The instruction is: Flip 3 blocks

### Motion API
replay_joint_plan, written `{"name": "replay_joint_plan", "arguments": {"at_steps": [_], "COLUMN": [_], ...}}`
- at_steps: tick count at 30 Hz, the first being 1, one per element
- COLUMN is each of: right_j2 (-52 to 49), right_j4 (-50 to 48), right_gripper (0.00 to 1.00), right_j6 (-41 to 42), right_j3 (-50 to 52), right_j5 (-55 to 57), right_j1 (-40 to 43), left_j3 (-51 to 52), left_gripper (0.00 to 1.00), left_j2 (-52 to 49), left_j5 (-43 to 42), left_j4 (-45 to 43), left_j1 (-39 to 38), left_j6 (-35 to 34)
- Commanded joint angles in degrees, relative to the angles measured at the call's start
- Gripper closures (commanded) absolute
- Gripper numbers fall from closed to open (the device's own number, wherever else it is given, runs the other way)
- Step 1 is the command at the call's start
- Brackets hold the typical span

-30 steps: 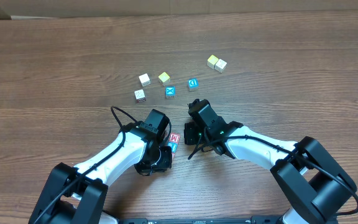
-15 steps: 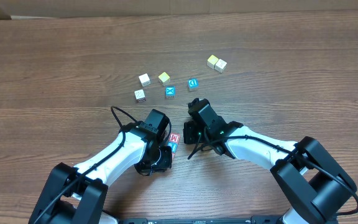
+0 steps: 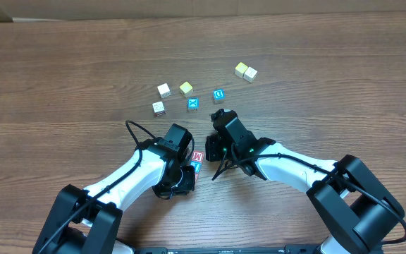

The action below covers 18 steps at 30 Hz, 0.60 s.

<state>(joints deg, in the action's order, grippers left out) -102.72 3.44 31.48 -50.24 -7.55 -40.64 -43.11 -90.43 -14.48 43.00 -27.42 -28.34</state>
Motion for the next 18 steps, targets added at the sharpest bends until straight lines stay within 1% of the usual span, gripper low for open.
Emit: {"name": "replay_joint_plan", "arguments": {"at_steps": [1, 10, 18], "right_j2": [-0.90, -2.86, -2.91], "right_j4": [-0.74, -0.87, -1.70], "right_gripper": [0.96, 0.96, 0.96], "right_j6": [-0.24, -0.22, -0.24], "right_j3": [-0.72, -0.72, -0.72], "right_j5": [-1.11, -3.72, -3.74], "right_j1": [-0.07, -0.11, -0.11], "left_j3": [-1.01, -1.01, -1.01], "left_gripper": [0.96, 0.96, 0.96], "left_j2": [-0.20, -0.20, -0.20], "left_j5": [-1.27, -1.64, -1.64], "left_j4": [-0.17, -0.22, -0.24], "left_j1": [-0.52, -0.55, -0.85], "left_j6": [-0.22, -0.42, -0.42]}}
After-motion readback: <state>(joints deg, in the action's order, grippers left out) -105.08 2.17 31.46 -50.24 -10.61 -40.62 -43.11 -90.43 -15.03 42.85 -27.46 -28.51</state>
